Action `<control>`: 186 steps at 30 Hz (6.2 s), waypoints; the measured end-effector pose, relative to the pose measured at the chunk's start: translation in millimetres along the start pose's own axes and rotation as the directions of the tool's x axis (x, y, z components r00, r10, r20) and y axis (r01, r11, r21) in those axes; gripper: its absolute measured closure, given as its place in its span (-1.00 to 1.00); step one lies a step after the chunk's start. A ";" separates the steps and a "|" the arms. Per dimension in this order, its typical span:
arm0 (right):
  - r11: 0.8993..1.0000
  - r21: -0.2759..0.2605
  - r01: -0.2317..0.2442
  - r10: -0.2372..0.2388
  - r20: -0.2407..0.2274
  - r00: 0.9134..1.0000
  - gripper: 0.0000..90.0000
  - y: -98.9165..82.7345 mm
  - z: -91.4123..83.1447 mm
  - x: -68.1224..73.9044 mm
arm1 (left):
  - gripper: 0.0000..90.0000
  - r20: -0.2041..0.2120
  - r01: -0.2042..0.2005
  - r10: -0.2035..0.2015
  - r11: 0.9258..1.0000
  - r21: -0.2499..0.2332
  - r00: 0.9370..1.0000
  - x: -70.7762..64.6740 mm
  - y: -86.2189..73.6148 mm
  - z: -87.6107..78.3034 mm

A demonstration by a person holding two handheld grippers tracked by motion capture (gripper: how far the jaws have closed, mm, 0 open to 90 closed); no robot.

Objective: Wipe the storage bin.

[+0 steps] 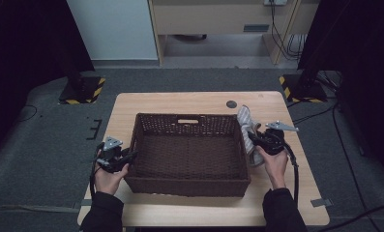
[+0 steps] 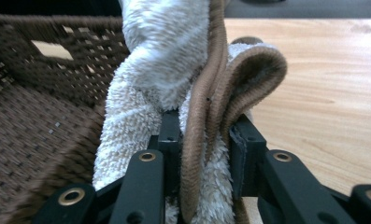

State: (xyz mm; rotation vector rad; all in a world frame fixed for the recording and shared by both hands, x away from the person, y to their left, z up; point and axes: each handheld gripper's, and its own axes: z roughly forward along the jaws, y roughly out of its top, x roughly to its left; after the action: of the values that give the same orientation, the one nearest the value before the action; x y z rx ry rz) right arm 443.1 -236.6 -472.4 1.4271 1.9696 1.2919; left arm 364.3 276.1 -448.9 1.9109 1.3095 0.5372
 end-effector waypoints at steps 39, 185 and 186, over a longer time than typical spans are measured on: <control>0.986 0.163 0.017 -0.034 0.099 0.995 0.59 -18.3 40.9 -7.8 | 0.47 -0.003 -0.028 0.028 1.000 0.009 1.000 -0.2 1.4 0.8; 0.994 0.044 0.096 -0.081 -0.262 0.962 0.59 -51.4 -104.5 41.8 | 0.53 -0.021 0.045 -0.044 0.999 0.004 0.999 4.9 8.2 -0.5; 0.994 0.044 0.096 -0.081 -0.262 0.962 0.59 -51.4 -104.5 41.8 | 0.53 -0.021 0.045 -0.044 0.999 0.004 0.999 4.9 8.2 -0.5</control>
State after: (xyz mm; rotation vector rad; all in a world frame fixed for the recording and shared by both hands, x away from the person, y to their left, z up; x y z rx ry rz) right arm 321.3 -249.4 -454.9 1.2301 2.2274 1.4558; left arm 370.8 279.2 -442.6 1.8802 1.3647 0.5331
